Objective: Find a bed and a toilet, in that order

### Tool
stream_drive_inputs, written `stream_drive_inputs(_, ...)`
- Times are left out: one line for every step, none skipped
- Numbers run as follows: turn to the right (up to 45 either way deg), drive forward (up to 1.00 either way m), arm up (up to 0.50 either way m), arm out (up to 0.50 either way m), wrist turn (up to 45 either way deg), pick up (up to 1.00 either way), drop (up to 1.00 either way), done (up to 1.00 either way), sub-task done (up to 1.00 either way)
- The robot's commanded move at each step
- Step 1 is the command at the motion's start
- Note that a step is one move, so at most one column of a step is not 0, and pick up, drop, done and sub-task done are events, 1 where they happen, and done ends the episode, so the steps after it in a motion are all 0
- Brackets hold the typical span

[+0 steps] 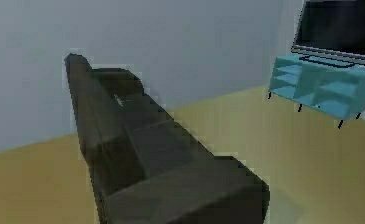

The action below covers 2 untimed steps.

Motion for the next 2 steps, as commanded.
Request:
stream_drive_inputs(45.0, 0.00, 0.00, 0.00, 0.0, 0.00, 0.00, 0.00, 0.00)
stream_drive_inputs(45.0, 0.00, 0.00, 0.00, 0.0, 0.00, 0.00, 0.00, 0.00)
